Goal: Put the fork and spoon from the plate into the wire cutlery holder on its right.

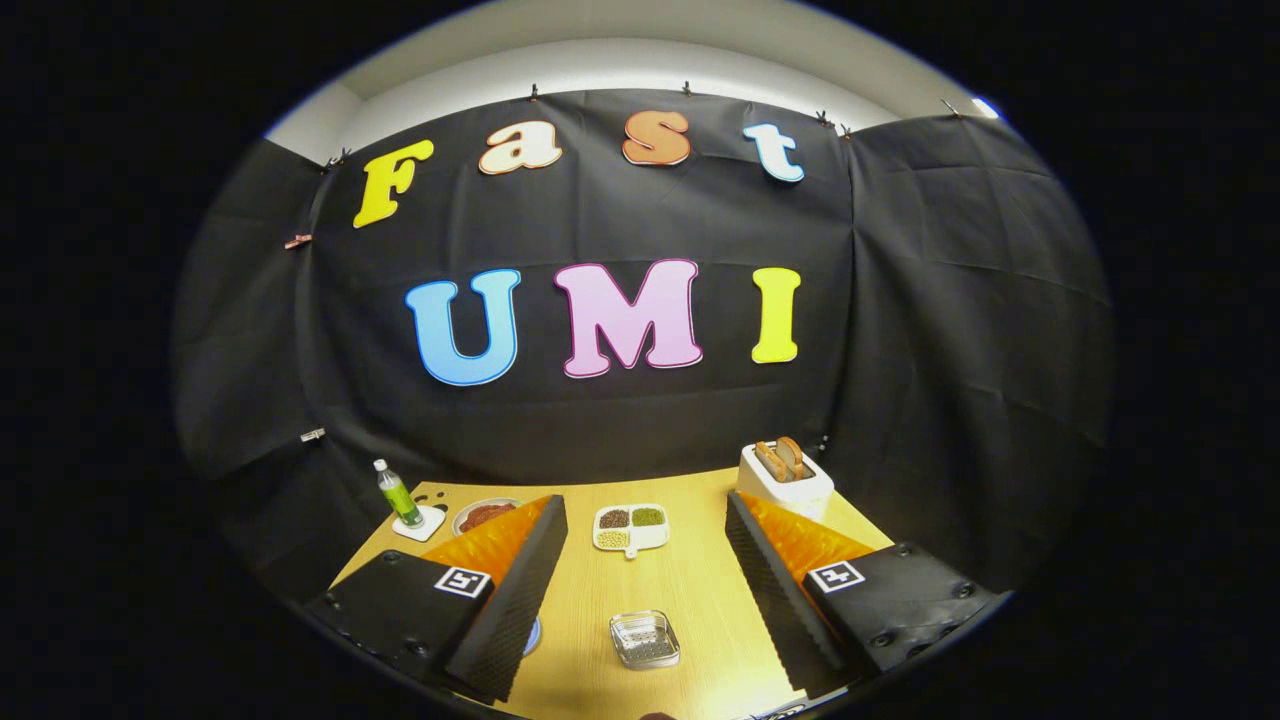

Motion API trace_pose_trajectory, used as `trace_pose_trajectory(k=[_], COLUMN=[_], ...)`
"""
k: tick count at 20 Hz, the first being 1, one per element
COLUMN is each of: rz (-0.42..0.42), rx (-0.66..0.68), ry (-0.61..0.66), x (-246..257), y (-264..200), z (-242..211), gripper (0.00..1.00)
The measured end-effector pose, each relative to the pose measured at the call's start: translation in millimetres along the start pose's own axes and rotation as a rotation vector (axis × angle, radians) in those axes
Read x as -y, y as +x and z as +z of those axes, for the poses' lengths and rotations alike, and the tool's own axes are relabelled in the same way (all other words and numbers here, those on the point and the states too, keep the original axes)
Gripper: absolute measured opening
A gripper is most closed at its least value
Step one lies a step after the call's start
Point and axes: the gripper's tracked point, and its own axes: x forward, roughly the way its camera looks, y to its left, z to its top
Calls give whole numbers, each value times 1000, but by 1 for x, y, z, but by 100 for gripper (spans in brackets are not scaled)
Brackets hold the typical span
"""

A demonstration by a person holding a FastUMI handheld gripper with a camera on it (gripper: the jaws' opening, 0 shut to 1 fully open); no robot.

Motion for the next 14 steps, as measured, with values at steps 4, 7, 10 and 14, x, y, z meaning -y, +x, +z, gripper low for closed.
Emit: trace_pose_trajectory(k=[4,7,10,14], rz=[4,9,40,124], rx=[-14,-27,-61,-146], ry=[1,3,5,7], x=[-6,-15,-32,-70], y=[4,6,9,18], z=[-4,-11,-25,-55], gripper=[99,99,99,99])
